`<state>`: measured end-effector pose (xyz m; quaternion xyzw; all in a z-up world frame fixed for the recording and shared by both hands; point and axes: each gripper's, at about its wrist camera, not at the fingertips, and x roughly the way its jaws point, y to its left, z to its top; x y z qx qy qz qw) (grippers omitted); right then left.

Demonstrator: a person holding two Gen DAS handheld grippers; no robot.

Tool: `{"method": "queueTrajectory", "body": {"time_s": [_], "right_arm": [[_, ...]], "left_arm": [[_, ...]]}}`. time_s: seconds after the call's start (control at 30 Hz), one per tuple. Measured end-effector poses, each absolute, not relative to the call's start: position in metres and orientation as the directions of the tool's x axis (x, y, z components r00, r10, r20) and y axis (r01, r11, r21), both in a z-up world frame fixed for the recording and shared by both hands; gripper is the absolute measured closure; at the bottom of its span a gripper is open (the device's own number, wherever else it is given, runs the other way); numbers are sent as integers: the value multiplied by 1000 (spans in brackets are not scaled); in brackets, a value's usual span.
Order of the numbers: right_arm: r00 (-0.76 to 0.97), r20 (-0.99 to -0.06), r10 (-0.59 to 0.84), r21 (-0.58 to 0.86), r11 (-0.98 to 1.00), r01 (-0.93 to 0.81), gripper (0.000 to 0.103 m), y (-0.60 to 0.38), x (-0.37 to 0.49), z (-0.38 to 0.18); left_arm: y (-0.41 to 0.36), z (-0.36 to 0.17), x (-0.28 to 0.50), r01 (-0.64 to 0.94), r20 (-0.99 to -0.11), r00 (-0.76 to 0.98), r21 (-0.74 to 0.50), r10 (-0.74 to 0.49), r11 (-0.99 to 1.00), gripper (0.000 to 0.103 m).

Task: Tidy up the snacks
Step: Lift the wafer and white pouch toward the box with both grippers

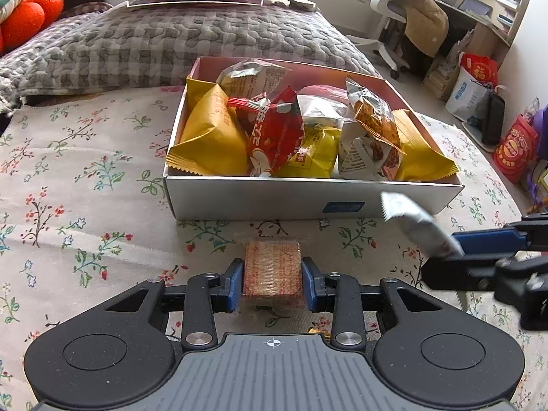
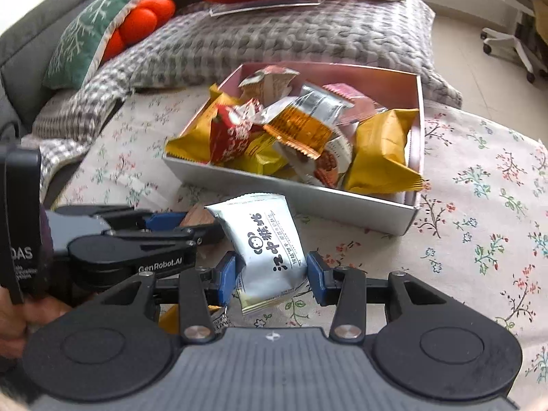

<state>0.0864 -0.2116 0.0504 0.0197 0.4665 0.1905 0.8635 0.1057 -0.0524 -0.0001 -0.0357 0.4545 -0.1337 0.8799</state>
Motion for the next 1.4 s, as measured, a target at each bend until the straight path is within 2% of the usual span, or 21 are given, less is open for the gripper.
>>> {"method": "queueTrajectory", "body": {"time_s": [0.53, 1.4], "right_arm": [[511, -761, 400, 295, 914, -278, 63, -221, 89, 60], [529, -730, 433, 309, 899, -309, 63, -218, 84, 70]], "left_arm": [[-52, 9, 100, 202, -786, 553, -196, -277, 959, 71], [-51, 17, 98, 190, -774, 566, -214, -284, 958, 71]]}}
